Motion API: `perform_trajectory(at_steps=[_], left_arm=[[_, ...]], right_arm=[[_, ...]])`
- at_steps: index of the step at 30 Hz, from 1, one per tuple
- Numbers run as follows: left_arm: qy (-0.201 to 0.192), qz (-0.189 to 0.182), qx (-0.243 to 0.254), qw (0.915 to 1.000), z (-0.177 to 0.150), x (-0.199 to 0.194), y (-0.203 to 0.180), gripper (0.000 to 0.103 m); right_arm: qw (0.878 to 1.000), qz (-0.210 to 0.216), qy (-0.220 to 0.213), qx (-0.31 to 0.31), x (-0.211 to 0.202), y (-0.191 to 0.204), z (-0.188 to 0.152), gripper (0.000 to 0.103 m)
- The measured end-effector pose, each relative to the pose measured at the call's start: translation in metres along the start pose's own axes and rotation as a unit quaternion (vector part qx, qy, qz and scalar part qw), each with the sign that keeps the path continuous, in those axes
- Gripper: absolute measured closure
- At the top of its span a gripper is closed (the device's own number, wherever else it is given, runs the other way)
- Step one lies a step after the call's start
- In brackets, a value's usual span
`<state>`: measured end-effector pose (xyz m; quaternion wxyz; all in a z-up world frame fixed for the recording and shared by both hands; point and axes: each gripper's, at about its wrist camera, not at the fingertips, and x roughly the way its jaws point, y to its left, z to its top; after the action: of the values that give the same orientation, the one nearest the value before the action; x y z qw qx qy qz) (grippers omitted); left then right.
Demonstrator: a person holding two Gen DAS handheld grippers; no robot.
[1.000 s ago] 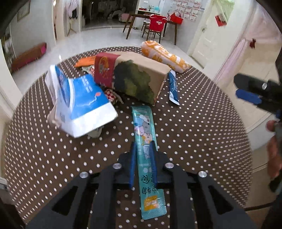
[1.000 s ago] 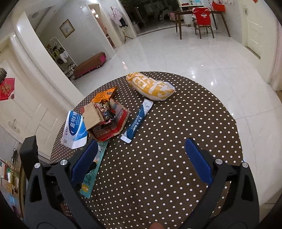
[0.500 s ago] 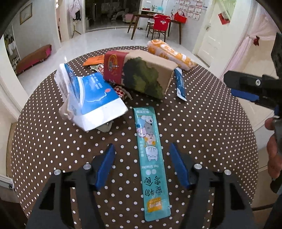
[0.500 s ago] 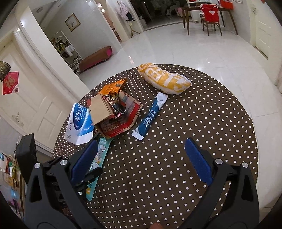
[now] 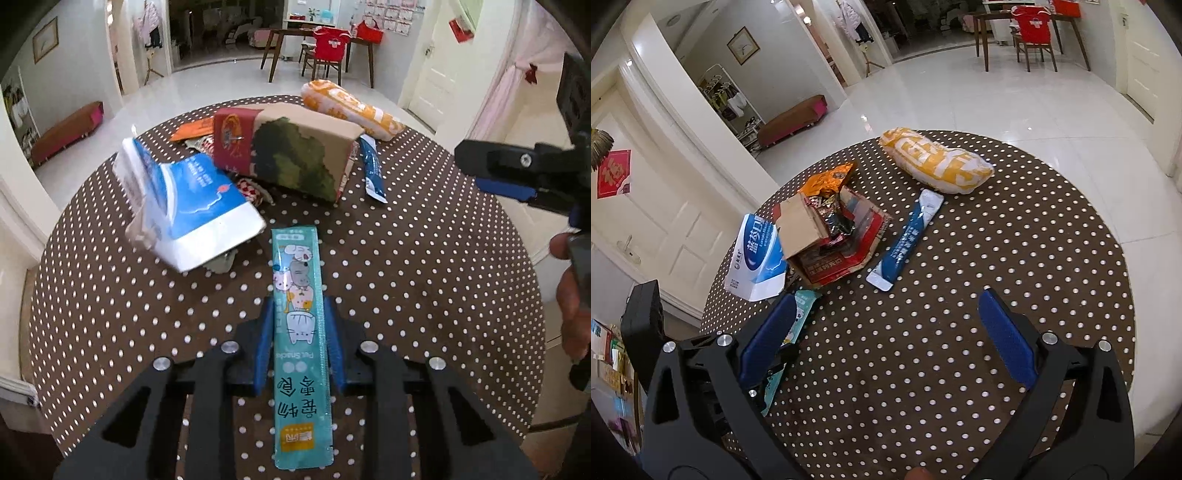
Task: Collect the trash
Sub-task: 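Grasp the teal pet-snack stick with the left gripper, then grasp the cardboard box with the right gripper while the left gripper holds the snack stick, carry toward bin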
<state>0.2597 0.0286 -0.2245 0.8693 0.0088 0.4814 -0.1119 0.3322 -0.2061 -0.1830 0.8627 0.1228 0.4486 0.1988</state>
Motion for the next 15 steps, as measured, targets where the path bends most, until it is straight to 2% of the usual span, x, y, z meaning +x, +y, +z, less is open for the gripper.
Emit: perform_trajectory(at_steps=[10,12,15], left_arm=[[-0.041,-0.011,-0.052,0.9978,-0.016,-0.040,0.029,0.077],[-0.048,-0.011,-0.055,0.9973,-0.018,-0.047,0.031,0.077],[-0.057,-0.014,-0.062,0.9964,-0.022,-0.057,0.033,0.077]], right_arm=[[0.997,0.041,0.019,-0.062,0.046,0.049,0.007,0.006],[0.995,0.049,0.024,-0.081,0.062,0.061,0.010,0.012],[0.994,0.055,0.030,-0.090,0.082,0.070,0.015,0.043]])
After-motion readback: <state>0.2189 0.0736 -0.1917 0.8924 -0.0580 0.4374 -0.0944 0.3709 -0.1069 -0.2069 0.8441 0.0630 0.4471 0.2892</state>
